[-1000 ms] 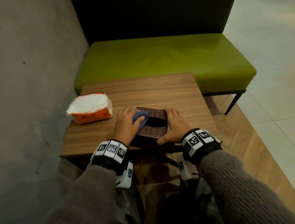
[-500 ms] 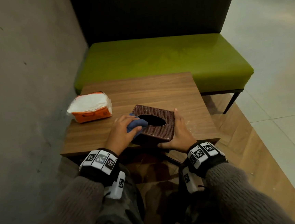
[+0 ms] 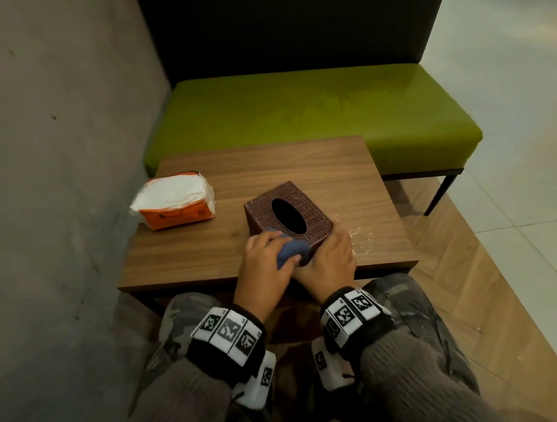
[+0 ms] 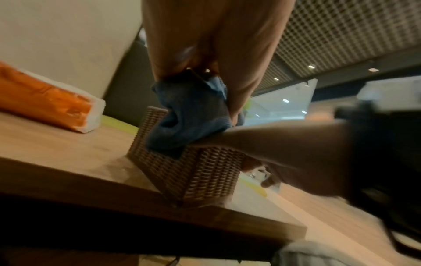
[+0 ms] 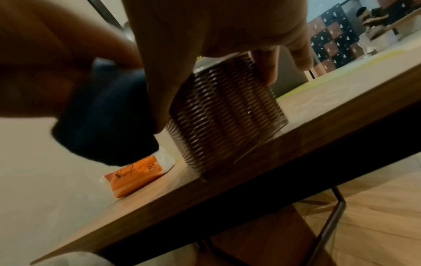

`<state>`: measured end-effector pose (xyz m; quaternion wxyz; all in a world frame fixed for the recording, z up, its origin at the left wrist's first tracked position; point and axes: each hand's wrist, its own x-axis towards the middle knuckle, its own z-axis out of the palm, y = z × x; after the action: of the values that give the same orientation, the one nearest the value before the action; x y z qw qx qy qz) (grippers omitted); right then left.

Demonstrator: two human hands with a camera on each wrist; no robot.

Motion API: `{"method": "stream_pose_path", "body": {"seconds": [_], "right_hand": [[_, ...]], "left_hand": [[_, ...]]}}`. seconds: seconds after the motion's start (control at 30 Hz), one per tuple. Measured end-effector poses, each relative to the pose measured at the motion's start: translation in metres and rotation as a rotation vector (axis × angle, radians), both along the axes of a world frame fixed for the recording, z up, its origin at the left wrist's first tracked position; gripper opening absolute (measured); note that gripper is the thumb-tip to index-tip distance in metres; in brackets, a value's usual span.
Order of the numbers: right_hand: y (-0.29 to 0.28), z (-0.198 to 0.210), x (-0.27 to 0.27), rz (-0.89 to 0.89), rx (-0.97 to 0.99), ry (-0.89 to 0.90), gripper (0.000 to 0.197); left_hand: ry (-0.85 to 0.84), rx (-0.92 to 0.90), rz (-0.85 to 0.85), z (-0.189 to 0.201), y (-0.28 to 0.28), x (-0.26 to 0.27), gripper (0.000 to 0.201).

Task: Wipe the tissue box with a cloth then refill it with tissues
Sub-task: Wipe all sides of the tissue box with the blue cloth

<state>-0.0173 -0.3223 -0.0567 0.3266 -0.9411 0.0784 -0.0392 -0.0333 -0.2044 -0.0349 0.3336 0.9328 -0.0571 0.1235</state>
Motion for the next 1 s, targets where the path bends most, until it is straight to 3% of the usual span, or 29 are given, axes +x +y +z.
{"method": "stream_pose_path", "body": {"seconds": [0.07, 0.13, 0.3, 0.4, 0.5, 0.53, 0.6, 0.67, 0.73, 0.83, 0.93, 1.0], "right_hand": [[-0.009, -0.002, -0.011, 0.096, -0.017, -0.062, 0.122], [-0.015, -0.005, -0.024, 0.227, -0.06, -0.13, 0.12], [0.003, -0.017, -0.036, 0.604, -0.136, -0.209, 0.085], [0.017, -0.018, -0.035, 0.598, -0.053, -0.256, 0.056], [0.001, -0.008, -0.027, 0.47, 0.038, -0.426, 0.024], [-0.01, -0.002, -0.02, 0.418, 0.036, -0.451, 0.026], [-0.031, 0.014, 0.001, 0.37, -0.02, -0.376, 0.056], [-0.049, 0.025, 0.027, 0.438, -0.121, -0.156, 0.1], [-0.06, 0.031, 0.049, 0.516, -0.176, 0.057, 0.13], [-0.059, 0.026, 0.061, 0.56, -0.097, 0.201, 0.137], [-0.047, 0.014, 0.055, 0.447, -0.072, 0.101, 0.13], [-0.042, 0.01, 0.05, 0.404, -0.063, 0.051, 0.128]], "left_hand": [[0.036, -0.021, 0.019, 0.005, 0.013, 0.013, 0.033], [0.103, -0.025, -0.016, 0.009, 0.033, 0.029, 0.033], [0.13, -0.002, -0.133, 0.016, 0.038, 0.038, 0.035], [0.053, 0.005, -0.15, 0.009, 0.025, 0.026, 0.035], [0.112, -0.045, -0.226, 0.005, 0.044, 0.032, 0.04], [0.155, -0.044, -0.281, 0.007, 0.052, 0.036, 0.04], [0.213, -0.026, -0.415, 0.014, 0.067, 0.044, 0.04], [0.262, 0.002, -0.51, 0.025, 0.078, 0.052, 0.04], [0.318, 0.037, -0.528, 0.035, 0.084, 0.061, 0.039], [0.266, -0.036, -0.432, 0.029, 0.082, 0.066, 0.039], [0.075, -0.124, -0.19, 0.011, 0.071, 0.061, 0.034], [-0.016, -0.043, -0.075, 0.004, 0.055, 0.049, 0.03]]}}
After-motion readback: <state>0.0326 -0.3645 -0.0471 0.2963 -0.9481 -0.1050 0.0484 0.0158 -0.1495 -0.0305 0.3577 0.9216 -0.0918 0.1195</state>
